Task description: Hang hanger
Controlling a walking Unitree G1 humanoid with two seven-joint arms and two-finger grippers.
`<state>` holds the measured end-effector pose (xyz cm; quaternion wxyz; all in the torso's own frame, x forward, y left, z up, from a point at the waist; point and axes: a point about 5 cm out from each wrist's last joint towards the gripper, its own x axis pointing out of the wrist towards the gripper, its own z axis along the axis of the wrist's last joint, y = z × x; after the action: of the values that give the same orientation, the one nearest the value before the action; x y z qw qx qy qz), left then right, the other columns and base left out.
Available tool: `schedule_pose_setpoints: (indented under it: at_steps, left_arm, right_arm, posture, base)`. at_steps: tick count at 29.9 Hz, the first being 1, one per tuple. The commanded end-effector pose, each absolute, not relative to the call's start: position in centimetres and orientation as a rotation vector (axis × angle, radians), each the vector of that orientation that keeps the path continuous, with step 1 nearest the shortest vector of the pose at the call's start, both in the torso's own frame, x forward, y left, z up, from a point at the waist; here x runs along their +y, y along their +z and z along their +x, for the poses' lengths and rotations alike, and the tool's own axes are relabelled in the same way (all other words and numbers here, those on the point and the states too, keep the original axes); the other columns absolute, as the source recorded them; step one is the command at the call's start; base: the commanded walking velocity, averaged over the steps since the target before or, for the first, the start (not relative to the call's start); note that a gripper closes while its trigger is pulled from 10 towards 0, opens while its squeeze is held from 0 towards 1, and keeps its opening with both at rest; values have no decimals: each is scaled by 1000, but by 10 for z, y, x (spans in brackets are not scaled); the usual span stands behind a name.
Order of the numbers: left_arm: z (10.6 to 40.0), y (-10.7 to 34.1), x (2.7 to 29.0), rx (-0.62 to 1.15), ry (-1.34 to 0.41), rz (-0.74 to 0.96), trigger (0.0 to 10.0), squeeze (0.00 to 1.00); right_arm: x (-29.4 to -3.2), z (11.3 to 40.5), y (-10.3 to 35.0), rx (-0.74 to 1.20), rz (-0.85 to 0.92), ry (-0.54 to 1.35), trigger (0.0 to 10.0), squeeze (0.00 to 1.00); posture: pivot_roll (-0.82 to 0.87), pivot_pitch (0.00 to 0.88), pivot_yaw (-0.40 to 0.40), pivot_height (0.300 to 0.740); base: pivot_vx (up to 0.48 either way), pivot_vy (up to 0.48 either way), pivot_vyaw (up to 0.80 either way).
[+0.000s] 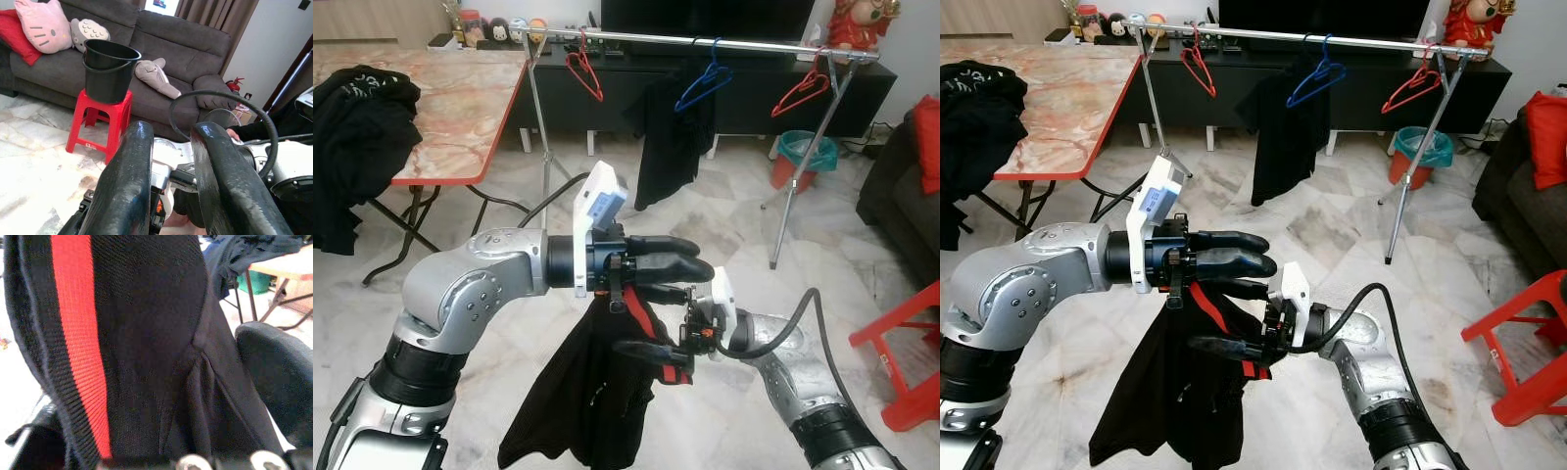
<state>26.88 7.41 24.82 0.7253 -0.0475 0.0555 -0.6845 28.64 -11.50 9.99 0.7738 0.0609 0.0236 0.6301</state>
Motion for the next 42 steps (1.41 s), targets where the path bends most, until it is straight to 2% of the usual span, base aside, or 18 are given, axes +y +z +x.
schedule_pose_setpoints:
  at_steps: [1,42]
  left_arm:
    - [270,260,75,65,-1515,-93,10000,0]
    - [272,258,76,42,-1477,-69,10000,0]
  right_arm:
    - [-117,292,105,27,108,1354,0,0]
    - [-115,295,106,36,94,1381,0,0]
  posture:
    - [101,0,-26,740]
    - [104,0,-27,740]
  base:
    - [0,0,0]
    - [0,0,0]
